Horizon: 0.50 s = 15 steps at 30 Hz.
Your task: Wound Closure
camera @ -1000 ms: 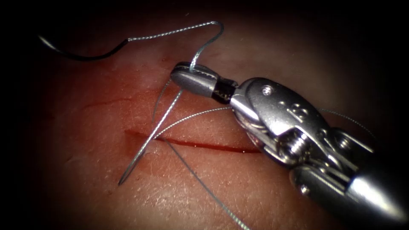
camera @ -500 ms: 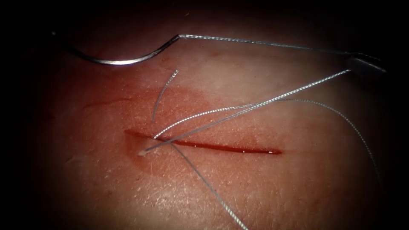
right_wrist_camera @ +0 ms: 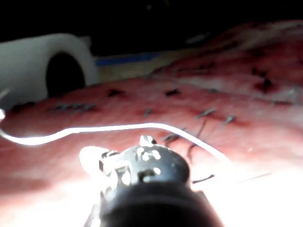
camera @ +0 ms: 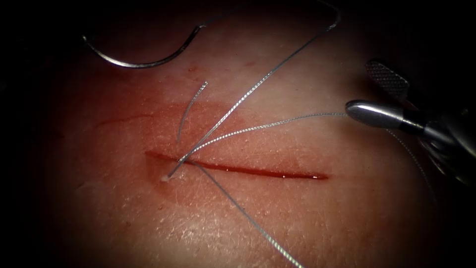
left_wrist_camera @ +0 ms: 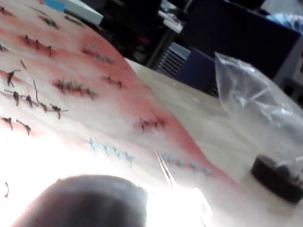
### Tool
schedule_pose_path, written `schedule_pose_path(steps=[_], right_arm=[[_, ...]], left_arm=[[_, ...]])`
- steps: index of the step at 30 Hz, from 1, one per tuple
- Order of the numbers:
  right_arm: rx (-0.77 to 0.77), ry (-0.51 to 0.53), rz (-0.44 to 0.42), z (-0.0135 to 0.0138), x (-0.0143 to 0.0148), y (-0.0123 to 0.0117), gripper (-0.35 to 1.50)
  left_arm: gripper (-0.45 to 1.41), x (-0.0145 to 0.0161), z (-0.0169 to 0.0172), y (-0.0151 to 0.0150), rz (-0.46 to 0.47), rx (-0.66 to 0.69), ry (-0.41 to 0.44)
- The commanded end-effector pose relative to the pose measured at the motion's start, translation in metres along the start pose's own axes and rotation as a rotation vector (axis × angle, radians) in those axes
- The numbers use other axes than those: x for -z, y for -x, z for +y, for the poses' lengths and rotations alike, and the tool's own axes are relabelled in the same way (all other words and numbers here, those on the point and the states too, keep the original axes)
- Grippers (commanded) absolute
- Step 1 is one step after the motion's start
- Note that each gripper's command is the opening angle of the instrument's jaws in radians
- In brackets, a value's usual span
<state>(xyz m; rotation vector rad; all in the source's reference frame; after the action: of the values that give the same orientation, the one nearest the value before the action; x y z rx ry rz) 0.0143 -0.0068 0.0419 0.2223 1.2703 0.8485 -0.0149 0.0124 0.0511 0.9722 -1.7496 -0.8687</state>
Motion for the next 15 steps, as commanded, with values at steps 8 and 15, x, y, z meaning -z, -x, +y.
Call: schedule_pose_path(steps=[8,15], right_arm=[[0.149,-0.201,-0.197,-0.012,-0.0144,0.0019,0.15],[0.37,-0.083,-0.451,-0.0156,-0.0217,0.0027,0.14]], left_arm=[[-0.45,-0.0006,0.0007,0.0006,-0.004,-0.027,0.015],[-0.45,-0.0005,0.001,0.0004,-0.01,-0.036,0.032]])
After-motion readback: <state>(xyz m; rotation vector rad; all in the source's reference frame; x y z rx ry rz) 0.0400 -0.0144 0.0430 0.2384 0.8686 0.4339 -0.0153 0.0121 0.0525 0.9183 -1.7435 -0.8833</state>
